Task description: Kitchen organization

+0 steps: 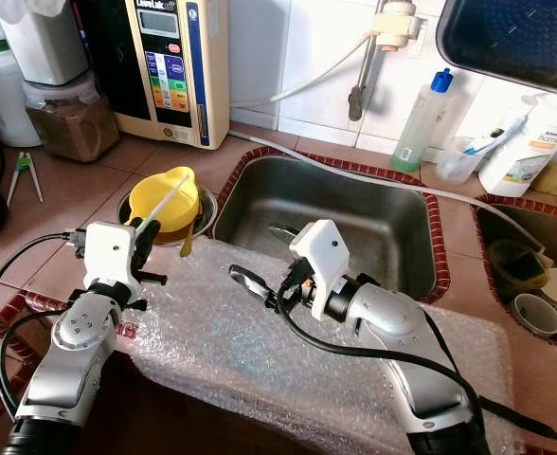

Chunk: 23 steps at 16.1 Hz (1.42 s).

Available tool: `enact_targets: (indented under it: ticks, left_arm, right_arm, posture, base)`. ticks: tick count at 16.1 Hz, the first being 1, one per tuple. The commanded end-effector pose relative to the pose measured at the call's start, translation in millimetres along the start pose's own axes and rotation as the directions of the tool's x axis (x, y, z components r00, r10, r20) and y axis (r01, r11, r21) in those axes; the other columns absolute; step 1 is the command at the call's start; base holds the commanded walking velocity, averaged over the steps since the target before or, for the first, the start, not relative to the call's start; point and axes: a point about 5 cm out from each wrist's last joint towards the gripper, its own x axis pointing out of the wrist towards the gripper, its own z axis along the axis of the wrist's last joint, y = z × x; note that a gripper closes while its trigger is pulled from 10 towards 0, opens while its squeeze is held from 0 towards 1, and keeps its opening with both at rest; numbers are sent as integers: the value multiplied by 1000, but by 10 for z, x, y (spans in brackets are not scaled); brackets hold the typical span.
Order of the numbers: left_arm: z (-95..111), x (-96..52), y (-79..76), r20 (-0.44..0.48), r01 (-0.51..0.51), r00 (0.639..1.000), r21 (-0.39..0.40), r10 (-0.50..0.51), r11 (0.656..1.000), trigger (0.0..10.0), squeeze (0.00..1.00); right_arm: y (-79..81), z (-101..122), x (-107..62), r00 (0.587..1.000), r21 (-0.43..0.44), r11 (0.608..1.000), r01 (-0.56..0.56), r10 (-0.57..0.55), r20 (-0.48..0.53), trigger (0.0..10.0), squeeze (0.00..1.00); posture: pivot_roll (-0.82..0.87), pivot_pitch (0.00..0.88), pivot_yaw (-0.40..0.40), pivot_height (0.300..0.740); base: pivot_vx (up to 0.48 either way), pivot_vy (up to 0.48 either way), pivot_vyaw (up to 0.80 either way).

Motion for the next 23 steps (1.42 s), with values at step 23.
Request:
enact_targets:
  ticks: [23]
  left_arm:
    - [484, -45, -768, 334, 293, 867, 258, -370, 921, 0, 0]
  right_arm:
    - [-735, 343, 54, 850, 357, 840, 408, -492, 188, 10000, 0]
  posture:
    - [-6, 0, -91, 740]
  base:
    - [0, 0, 0]
